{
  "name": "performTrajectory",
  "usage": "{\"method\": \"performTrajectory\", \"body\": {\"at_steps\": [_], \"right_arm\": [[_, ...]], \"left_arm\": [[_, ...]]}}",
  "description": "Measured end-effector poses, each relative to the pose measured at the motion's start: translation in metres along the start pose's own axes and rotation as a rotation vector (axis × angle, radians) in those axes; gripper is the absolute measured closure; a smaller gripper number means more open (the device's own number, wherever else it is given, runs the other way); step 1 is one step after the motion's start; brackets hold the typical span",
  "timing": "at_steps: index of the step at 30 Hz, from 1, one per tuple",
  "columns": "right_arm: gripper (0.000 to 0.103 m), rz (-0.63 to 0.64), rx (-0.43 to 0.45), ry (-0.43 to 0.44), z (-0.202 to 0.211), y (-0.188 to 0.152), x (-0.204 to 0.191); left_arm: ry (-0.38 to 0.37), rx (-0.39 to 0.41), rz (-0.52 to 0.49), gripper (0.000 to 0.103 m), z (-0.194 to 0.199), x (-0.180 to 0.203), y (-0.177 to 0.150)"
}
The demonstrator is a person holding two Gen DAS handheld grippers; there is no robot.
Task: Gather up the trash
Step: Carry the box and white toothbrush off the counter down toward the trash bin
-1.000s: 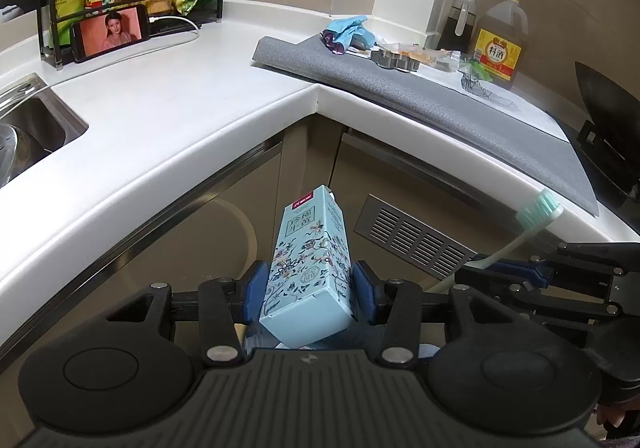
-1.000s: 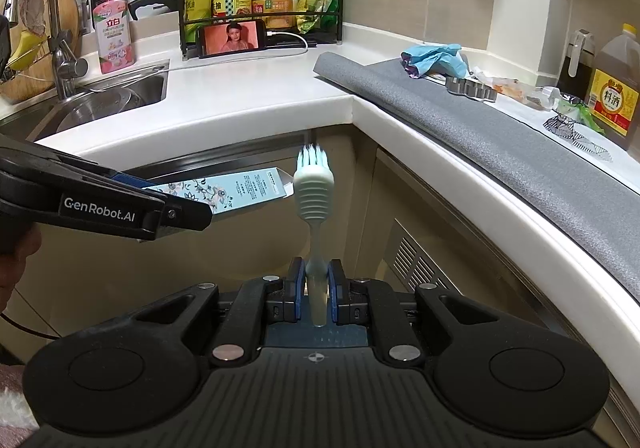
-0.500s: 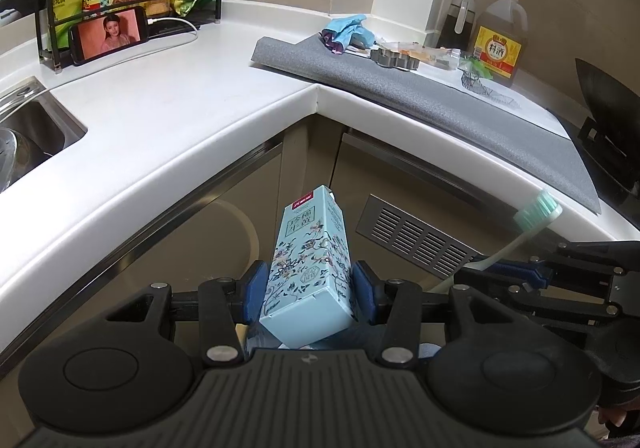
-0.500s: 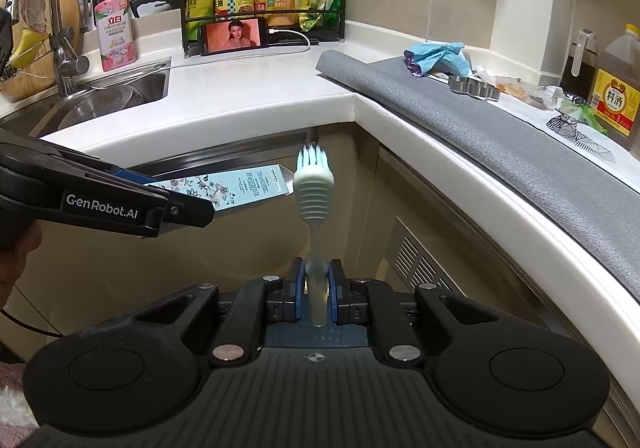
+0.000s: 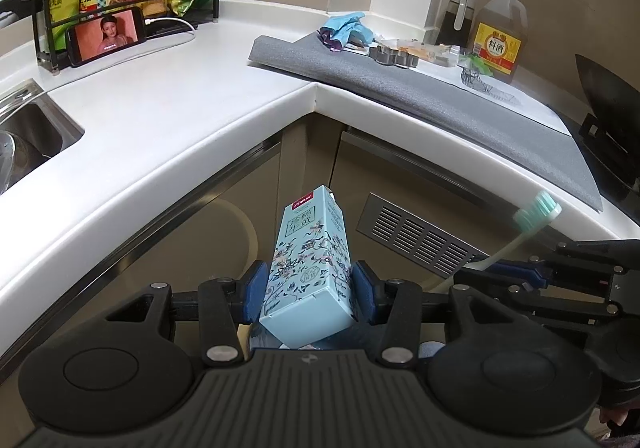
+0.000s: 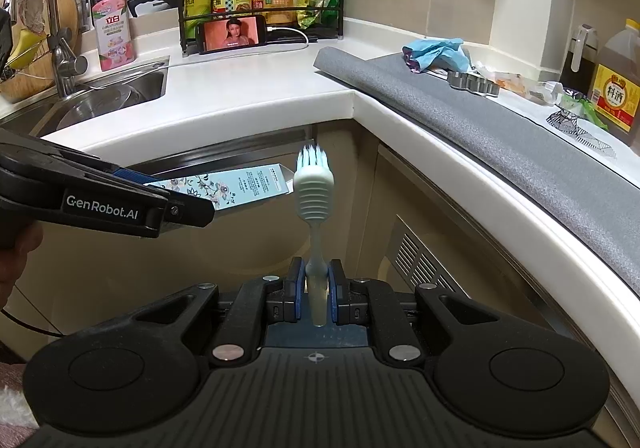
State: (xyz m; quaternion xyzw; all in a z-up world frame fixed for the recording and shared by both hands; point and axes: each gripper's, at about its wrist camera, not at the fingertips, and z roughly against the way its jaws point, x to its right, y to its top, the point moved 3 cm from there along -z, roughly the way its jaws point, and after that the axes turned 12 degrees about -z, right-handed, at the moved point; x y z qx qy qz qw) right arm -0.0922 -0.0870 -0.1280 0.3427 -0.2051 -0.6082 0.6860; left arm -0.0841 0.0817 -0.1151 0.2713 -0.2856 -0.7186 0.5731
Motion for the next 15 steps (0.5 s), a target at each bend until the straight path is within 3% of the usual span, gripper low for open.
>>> {"method": "performTrajectory", "body": {"at_steps": [15], "right_arm": [[0.09,-0.033,-0.026,-0.001,-0.012,0.002,0.009]], "left_arm": [[-0.006,-0.032,0.004,0.051,-0.014,0.001,0.001]]}}
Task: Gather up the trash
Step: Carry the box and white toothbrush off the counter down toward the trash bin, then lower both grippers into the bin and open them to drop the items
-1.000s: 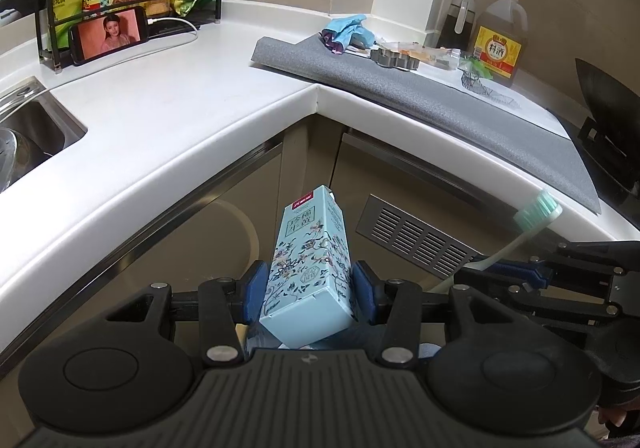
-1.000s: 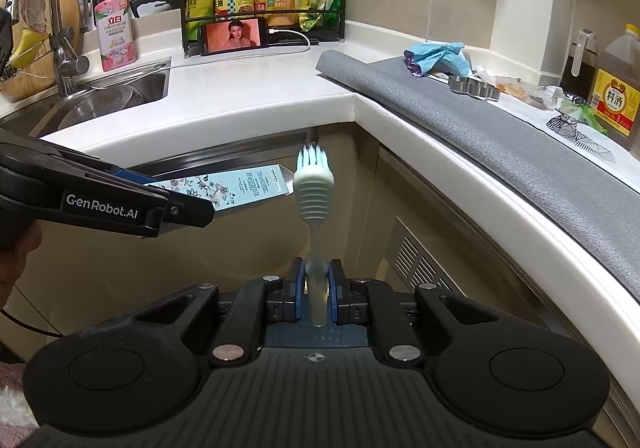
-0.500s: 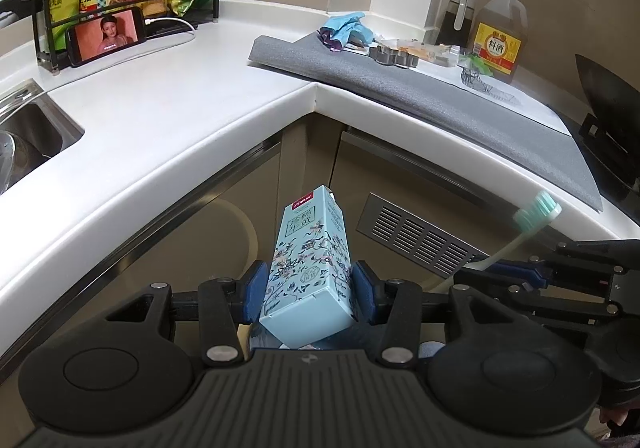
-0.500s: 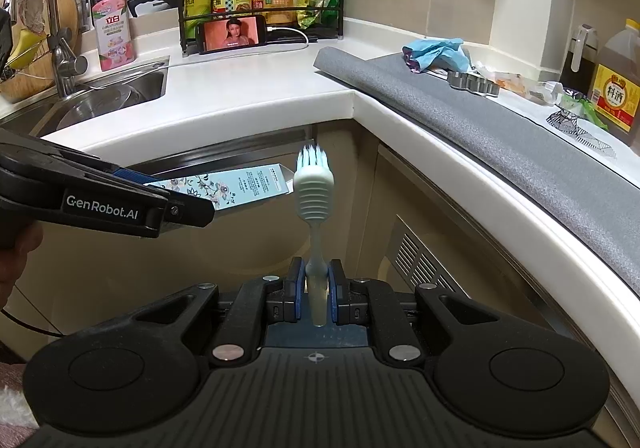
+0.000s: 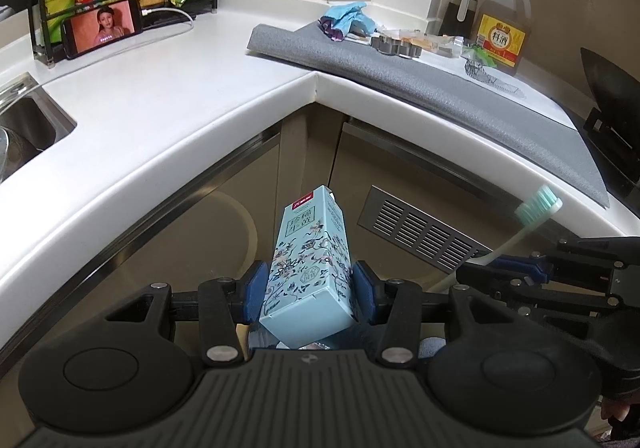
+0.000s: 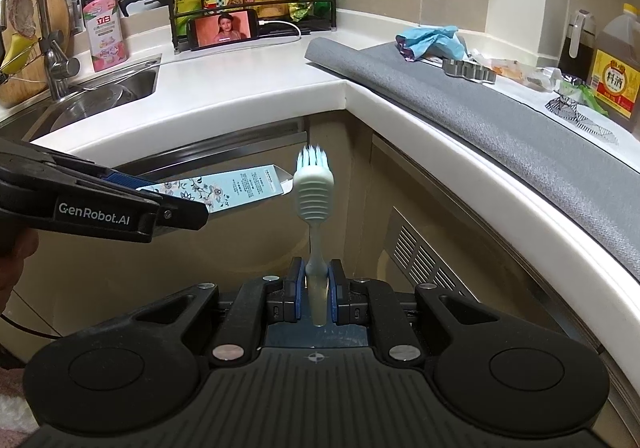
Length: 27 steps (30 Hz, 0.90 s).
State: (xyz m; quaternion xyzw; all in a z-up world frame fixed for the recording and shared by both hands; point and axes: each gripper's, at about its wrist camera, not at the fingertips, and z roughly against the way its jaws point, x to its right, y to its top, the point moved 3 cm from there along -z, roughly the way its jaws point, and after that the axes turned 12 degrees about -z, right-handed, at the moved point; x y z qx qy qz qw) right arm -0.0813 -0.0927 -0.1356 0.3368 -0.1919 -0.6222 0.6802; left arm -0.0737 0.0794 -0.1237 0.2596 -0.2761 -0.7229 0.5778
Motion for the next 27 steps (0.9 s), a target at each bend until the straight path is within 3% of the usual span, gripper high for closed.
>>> {"method": "performTrajectory", "body": {"at_steps": [27], "right_arm": [[0.09,-0.042,-0.14,0.007,-0.09,-0.017,0.025]], "left_arm": [[-0.045,-0.215,0.021,0.051,-0.101,0.0,-0.016]]}}
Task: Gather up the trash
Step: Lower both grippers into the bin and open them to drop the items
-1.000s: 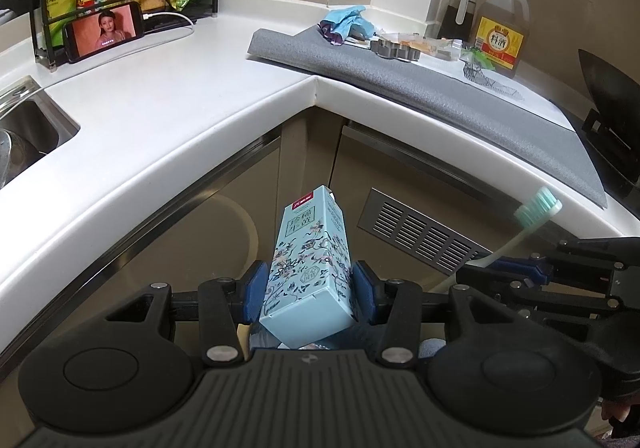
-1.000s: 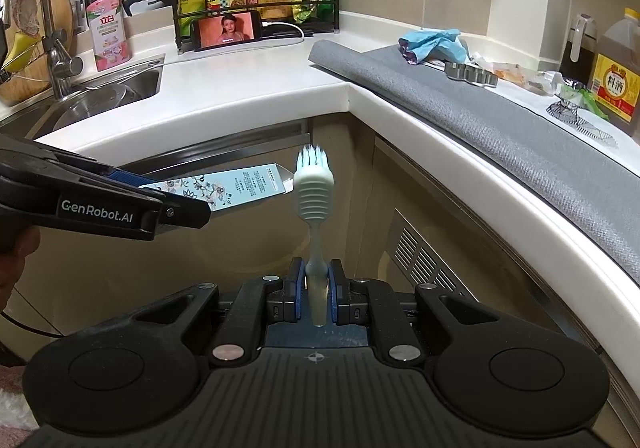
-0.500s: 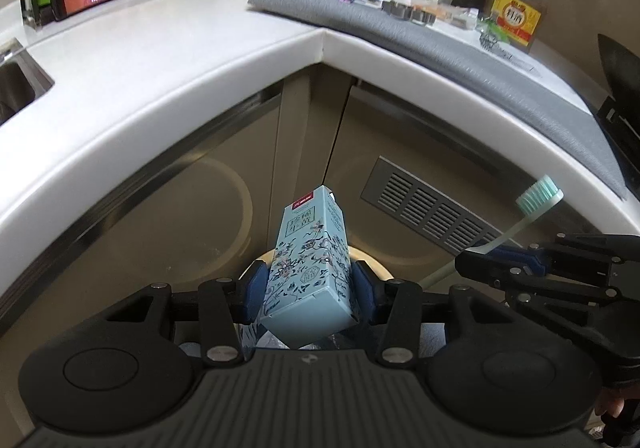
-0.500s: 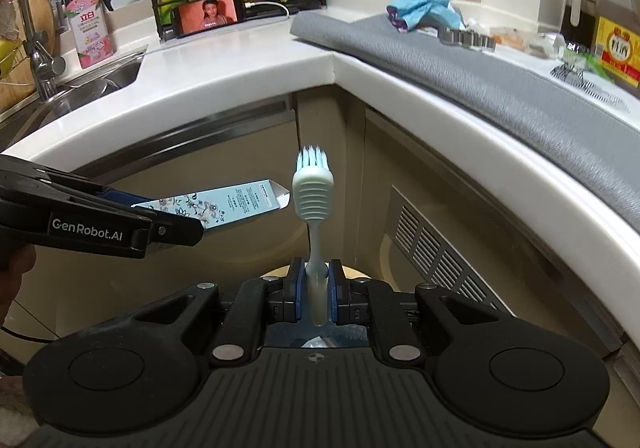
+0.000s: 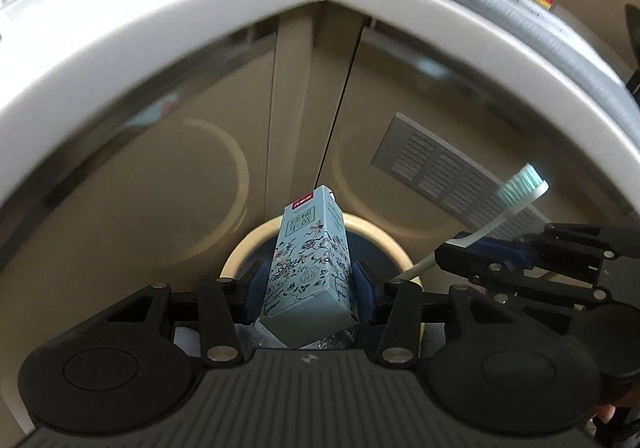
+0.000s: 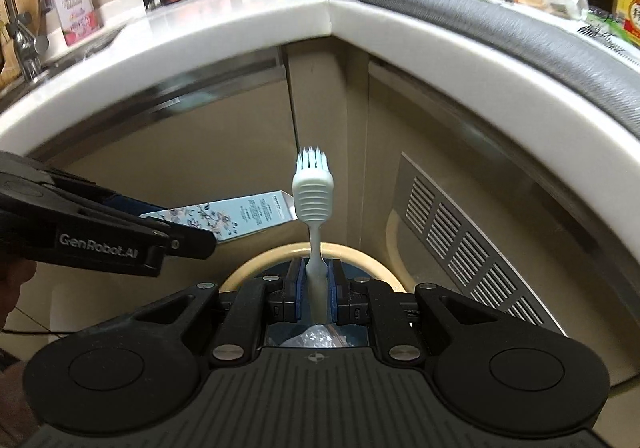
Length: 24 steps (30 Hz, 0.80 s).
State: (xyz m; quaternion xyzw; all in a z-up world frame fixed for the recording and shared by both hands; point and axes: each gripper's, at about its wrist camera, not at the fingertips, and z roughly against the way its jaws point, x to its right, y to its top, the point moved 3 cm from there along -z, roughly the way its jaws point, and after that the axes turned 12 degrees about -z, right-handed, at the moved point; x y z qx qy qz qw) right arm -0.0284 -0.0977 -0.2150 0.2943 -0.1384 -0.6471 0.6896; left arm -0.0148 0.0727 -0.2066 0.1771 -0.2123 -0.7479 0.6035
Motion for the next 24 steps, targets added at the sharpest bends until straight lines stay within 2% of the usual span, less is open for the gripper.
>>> {"method": "performTrajectory", "body": {"at_steps": [10,13,24], "right_arm": [[0.09,0.028,-0.117,-0.056,-0.053,-0.026,0.006],[0.09,0.025,-0.148,-0.064,-0.063,-0.033,0.008],[0.09,0.059,-0.225,-0.072,-0.091,-0.048,-0.001]], "left_arm": [[0.029,-0.148,-0.018,0.051,-0.061,0.0,-0.019],[0.018,-0.186,-0.009,0.051,-0.074,-0.002,-0.024],[0.008,-0.263,-0.028,0.051,-0.106,-0.001,-0.033]]}}
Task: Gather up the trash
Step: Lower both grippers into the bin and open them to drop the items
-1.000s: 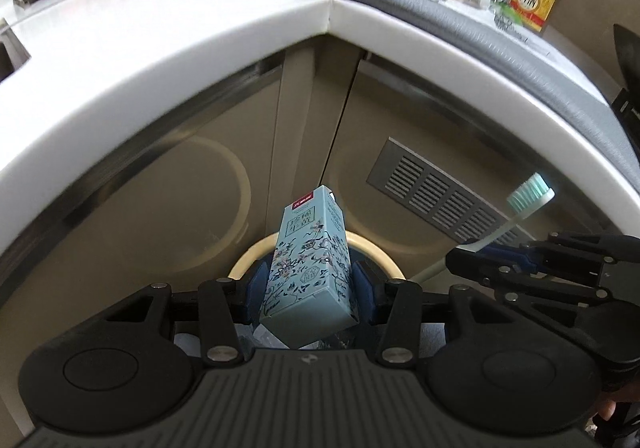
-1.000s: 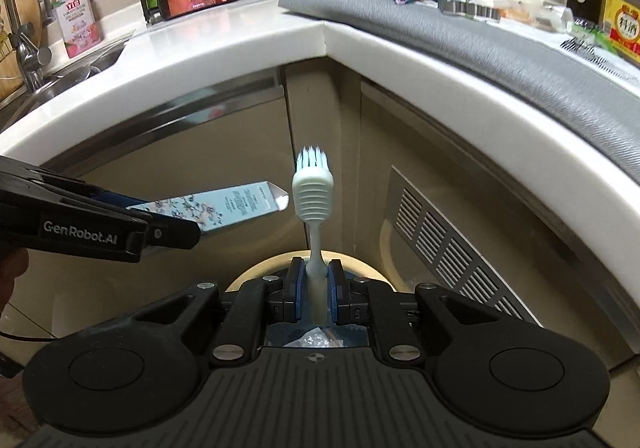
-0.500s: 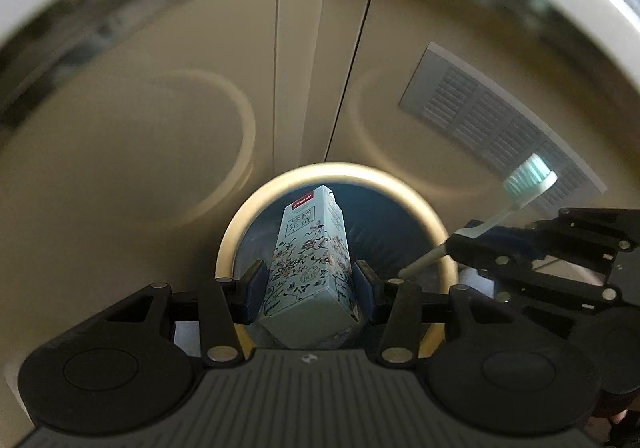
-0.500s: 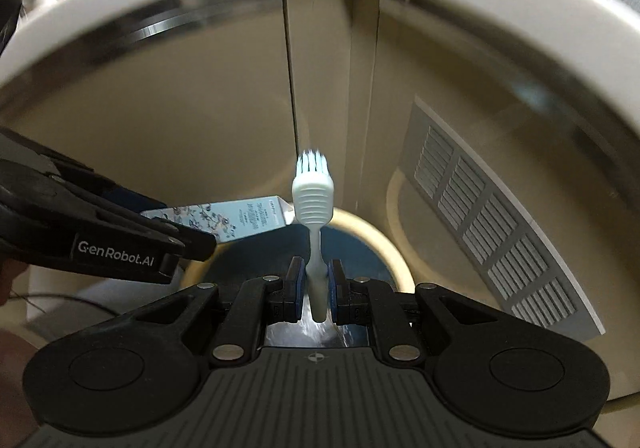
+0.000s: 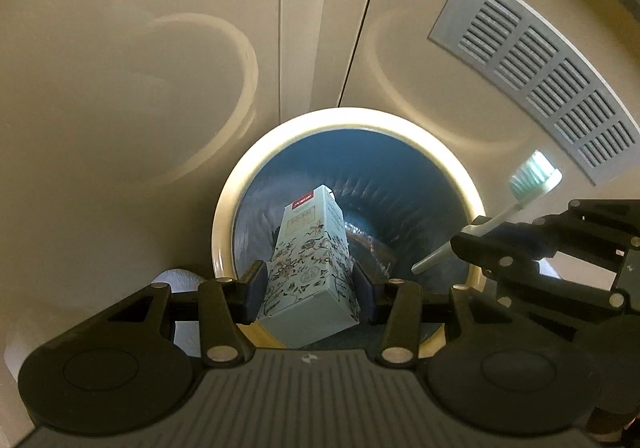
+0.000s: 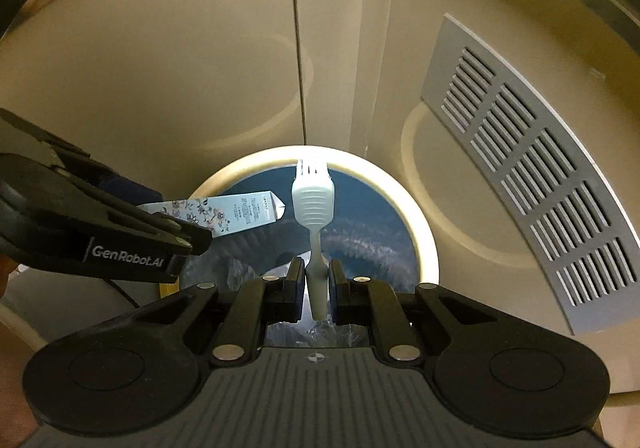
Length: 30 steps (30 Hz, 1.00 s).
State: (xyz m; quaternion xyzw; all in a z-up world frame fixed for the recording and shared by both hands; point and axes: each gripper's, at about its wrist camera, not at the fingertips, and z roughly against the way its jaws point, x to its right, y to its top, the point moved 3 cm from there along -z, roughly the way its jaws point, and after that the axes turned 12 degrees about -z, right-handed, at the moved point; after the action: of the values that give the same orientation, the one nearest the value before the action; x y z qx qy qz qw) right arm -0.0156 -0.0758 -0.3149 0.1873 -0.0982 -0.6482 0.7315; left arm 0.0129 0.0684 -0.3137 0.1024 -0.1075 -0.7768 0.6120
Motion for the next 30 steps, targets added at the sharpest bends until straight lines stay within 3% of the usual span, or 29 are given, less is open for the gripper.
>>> {"method": "performTrajectory", "body": {"at_steps": [6,19,21,22,23,24,25,26,28,30], "right_arm": [[0.089,0.001,-0.06,-0.004,-0.022,0.001,0.004],[0.089,0.005,-0.132,-0.006,-0.039,-0.003,-0.004],[0.089,-0.002,-0.142,-0.007,-0.04,-0.001,-0.003],[0.089,-0.008,-0.144,-0.007,-0.041,-0.001,-0.003],[0.087,-0.014,-0.149,-0.009,-0.041,0.0,-0.002],[0.086,-0.022,-0.152,-0.017,-0.042,0.001,0.0],[0.076,-0.035,-0.158,-0.018,-0.04,0.003,0.004],[0.059,-0.049,-0.16,-0.015,-0.039,0.004,0.006],[0.043,-0.062,-0.155,-0.012,-0.037,0.006,0.008],[0.042,-0.061,-0.142,-0.015,-0.031,0.009,0.011]], "left_arm": [[0.002,-0.07,0.001,0.051,-0.028,0.0,-0.005],[0.003,-0.103,-0.007,0.05,-0.04,0.001,-0.004],[-0.003,-0.108,-0.003,0.041,-0.038,0.0,-0.003],[-0.004,-0.109,0.0,0.024,-0.038,-0.001,-0.003],[0.014,-0.109,0.003,0.014,-0.038,-0.002,-0.003],[0.038,-0.109,0.006,0.011,-0.038,-0.004,-0.003],[0.036,-0.107,0.015,0.004,-0.039,-0.005,-0.003],[0.011,-0.098,0.029,0.0,-0.037,-0.006,-0.003],[-0.032,-0.076,0.048,0.0,-0.03,-0.008,-0.003],[-0.031,-0.066,0.034,0.0,-0.024,-0.008,-0.004]]}}
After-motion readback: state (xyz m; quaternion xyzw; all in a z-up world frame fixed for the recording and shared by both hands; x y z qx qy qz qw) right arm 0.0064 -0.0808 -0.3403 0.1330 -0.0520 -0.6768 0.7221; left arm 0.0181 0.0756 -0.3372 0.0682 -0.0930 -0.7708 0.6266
